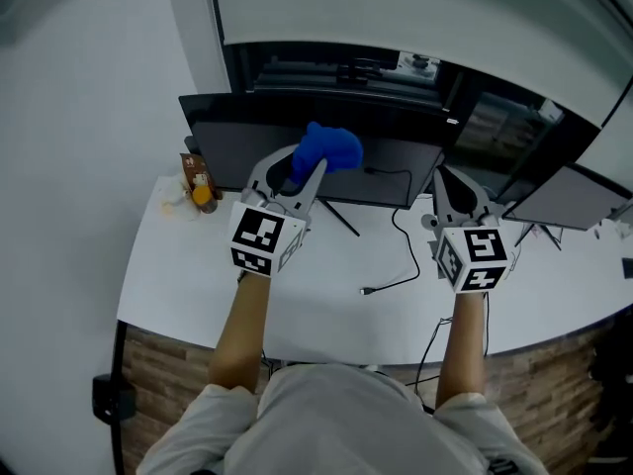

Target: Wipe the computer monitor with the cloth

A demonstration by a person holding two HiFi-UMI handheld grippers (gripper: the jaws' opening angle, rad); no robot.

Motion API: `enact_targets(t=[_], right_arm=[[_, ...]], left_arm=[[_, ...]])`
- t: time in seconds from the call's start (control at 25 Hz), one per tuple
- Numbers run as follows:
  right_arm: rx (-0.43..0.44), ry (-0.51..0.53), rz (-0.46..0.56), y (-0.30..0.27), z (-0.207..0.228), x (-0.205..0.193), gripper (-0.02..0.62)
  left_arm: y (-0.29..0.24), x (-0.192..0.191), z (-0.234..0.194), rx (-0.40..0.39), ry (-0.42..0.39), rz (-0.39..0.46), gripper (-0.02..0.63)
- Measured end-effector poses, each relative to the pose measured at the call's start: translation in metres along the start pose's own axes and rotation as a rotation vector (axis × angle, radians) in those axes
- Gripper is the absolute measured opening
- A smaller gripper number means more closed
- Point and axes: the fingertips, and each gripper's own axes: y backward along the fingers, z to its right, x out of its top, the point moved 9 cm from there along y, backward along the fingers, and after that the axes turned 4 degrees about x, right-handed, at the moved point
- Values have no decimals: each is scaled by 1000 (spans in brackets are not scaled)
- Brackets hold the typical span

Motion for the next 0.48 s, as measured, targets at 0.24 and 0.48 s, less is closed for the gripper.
enact_targets(t=[0.24,0.48], right_arm=[[-9,4,-31,10,11,-17,14],[-2,27,-53,11,14,-23,12]], left_arm=[[-5,-2,30,-39,-17,2,124],[-7,-4,39,-41,-11,-6,124]])
